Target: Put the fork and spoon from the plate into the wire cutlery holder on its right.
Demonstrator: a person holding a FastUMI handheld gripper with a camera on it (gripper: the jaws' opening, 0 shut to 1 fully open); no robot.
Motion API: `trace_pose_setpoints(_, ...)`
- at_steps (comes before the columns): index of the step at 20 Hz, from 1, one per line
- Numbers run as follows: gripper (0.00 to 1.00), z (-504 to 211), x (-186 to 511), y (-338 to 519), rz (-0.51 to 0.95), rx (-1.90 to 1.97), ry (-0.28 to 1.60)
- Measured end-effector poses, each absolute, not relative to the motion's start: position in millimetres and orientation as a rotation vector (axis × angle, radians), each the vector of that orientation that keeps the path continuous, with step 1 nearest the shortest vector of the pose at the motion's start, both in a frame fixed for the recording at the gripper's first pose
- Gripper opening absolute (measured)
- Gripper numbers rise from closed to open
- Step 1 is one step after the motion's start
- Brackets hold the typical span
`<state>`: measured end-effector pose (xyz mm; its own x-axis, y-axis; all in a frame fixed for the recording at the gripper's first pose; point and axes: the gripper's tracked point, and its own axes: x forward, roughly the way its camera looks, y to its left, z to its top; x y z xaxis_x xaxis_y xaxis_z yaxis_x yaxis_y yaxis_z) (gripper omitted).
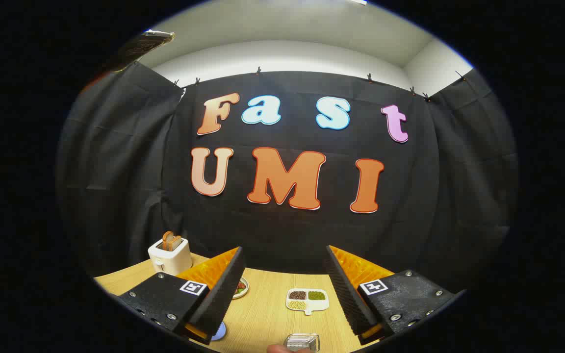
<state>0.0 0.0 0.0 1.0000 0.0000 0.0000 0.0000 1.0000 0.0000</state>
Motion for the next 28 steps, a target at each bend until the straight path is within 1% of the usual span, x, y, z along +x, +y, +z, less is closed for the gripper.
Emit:
trace_pose_setpoints(9, 0.97, -0.7, -0.9, 4.3, 0.045, 0.01, 0.002)
trace_pose_setpoints(24, 0.98, -22.9, -23.5, 17.5, 0.249, 0.031, 0.049)
trace_pose_setpoints(28, 0.97, -27.7, -25.5, 27.3, 0.271, 0.035, 0.062)
